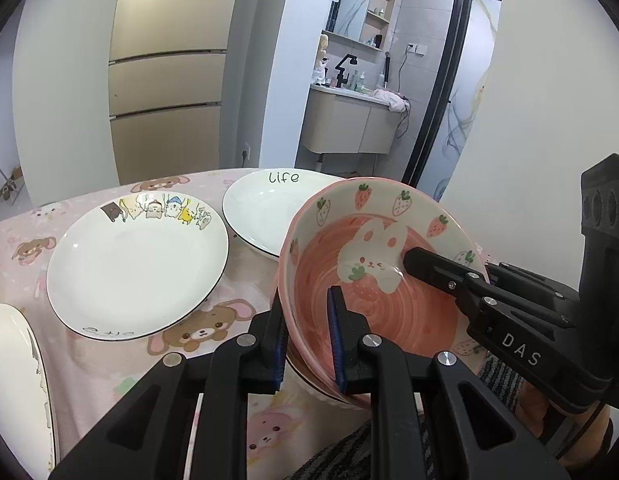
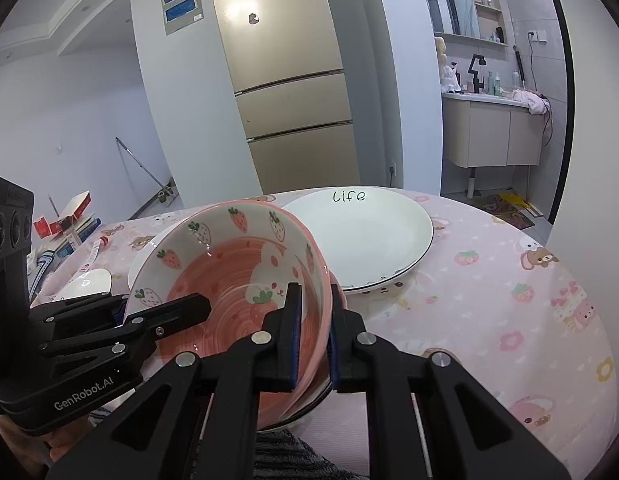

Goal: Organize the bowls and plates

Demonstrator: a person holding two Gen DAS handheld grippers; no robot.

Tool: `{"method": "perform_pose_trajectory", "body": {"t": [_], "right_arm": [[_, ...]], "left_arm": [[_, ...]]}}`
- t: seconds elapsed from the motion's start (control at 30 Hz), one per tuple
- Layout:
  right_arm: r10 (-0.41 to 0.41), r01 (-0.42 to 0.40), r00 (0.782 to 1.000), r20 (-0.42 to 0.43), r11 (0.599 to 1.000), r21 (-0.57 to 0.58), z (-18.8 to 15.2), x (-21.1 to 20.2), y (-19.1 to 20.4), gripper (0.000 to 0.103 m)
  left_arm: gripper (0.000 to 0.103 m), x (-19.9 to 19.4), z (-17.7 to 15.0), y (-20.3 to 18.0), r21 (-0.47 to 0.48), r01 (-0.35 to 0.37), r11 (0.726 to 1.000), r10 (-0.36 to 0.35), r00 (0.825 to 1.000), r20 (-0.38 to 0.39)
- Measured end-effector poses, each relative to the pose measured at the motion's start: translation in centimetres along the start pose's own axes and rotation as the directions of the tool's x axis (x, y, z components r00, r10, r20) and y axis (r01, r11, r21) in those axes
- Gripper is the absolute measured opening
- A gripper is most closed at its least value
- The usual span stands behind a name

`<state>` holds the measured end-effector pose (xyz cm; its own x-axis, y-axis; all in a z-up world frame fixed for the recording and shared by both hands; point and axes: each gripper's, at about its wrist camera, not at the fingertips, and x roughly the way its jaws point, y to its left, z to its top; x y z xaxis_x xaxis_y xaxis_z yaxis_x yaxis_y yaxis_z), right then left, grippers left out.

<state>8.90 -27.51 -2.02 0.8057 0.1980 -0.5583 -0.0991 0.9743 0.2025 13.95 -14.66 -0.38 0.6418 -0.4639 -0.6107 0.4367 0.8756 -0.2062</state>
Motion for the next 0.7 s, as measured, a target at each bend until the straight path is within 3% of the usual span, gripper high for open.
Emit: {"method": "perform_pose_trajectory", "body": {"t": [0.17,0.57,0.67,0.7], "right_arm": [[-0.003,0.003,1.0,0.0,1.0,-0.01,-0.1,0.1,0.1,0.01],[-0.068,0.07,0.997,0.022,0.995,-0.07,-0.1,-0.5,1.2,0.01],[-0.054,0.055,0.998,0.016,0.997,-0.054,0.0,-0.5,0.9,0.01],[-0.042,0.042,0.999,0.012,0.998,-0.042,0.0,-0.5,0.7,0.011]], "left_arm": [[0.019,-0.2,0.1,0.4,-0.042,0.038,0.998,-0.038,0.999,-0.001],[0.019,-0.7,-0.6,-1.2,0.059,-0.058,0.997,0.055,0.998,0.042],[0.025,-0.6,-0.6,-1.2,0.064,-0.057,0.996,0.054,0.998,0.042],[0.031,-0.6,-0.7,-1.3,0.068,-0.051,0.996,0.048,0.998,0.041]]}}
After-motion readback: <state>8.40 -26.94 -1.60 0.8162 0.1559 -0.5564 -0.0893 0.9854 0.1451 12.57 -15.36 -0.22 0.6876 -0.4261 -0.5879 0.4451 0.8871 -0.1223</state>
